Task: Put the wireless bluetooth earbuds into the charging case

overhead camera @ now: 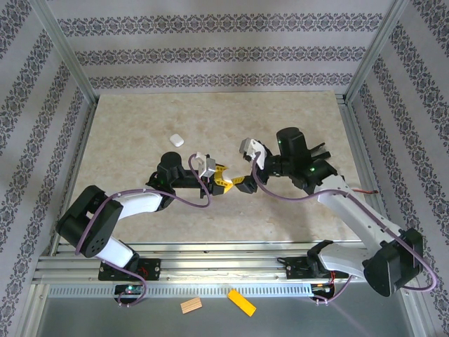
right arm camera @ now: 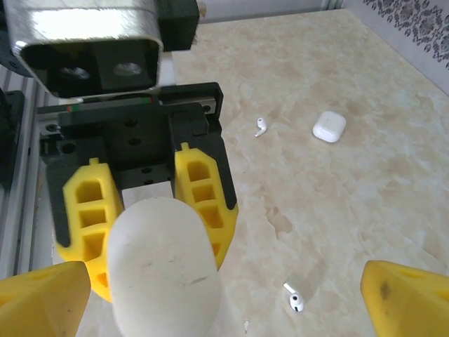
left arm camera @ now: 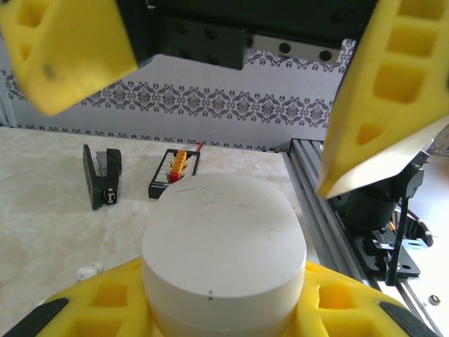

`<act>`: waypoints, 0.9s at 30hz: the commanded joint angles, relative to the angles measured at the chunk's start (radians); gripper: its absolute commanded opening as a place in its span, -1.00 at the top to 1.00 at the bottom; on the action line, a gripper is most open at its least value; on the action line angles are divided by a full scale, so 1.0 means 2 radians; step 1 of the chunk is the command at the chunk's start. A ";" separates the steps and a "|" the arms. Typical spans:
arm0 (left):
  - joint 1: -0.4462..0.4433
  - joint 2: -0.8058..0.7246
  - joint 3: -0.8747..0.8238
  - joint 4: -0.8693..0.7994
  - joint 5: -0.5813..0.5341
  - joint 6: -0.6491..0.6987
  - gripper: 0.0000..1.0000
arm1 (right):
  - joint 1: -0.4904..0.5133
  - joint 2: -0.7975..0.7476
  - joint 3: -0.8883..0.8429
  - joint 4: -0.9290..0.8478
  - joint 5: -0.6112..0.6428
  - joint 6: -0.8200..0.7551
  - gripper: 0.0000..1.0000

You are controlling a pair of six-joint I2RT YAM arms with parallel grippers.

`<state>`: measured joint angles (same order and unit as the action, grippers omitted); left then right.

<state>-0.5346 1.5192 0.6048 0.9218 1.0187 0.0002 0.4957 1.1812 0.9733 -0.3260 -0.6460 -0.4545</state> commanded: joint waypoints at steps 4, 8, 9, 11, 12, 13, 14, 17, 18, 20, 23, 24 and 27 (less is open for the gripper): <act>0.006 0.004 0.015 0.044 0.022 -0.026 0.42 | 0.004 0.017 0.023 -0.007 -0.010 -0.026 -0.96; 0.005 0.006 0.015 0.049 0.026 -0.035 0.42 | 0.002 0.020 0.025 -0.005 -0.002 -0.024 -0.96; 0.005 0.005 0.014 0.053 0.027 -0.035 0.42 | 0.001 0.018 0.023 0.000 0.003 -0.019 -0.96; 0.005 0.002 0.010 0.059 0.030 -0.034 0.42 | -0.005 0.015 0.021 0.015 0.010 -0.003 -0.96; 0.005 0.001 0.009 0.059 0.031 -0.033 0.42 | -0.009 0.013 0.020 0.023 0.015 0.006 -0.96; 0.005 0.001 0.008 0.060 0.032 -0.032 0.43 | -0.009 0.012 0.020 0.028 0.021 0.012 -0.96; 0.005 -0.001 0.006 0.061 0.033 -0.031 0.42 | -0.012 0.011 0.021 0.031 0.025 0.018 -0.96; 0.005 -0.001 0.005 0.062 0.036 -0.030 0.43 | -0.016 0.010 0.022 0.039 0.031 0.031 -0.96; 0.005 -0.001 0.005 0.062 0.036 -0.029 0.43 | -0.017 0.010 0.023 0.041 0.029 0.033 -0.97; 0.005 0.000 0.003 0.064 0.034 -0.026 0.43 | -0.018 0.008 0.022 0.044 0.028 0.037 -0.97; 0.005 0.000 -0.001 0.065 0.030 -0.022 0.42 | -0.019 0.009 0.023 0.045 0.034 0.043 -0.96; 0.005 0.000 -0.002 0.065 0.029 -0.022 0.42 | -0.020 0.009 0.023 0.045 0.035 0.046 -0.96; 0.005 -0.003 -0.004 0.066 0.029 -0.022 0.42 | -0.021 0.008 0.025 0.048 0.041 0.053 -0.96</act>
<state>-0.5232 1.5272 0.6060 0.9798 1.0130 -0.0540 0.4732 1.2068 0.9890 -0.2794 -0.6350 -0.3737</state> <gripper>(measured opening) 0.345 0.983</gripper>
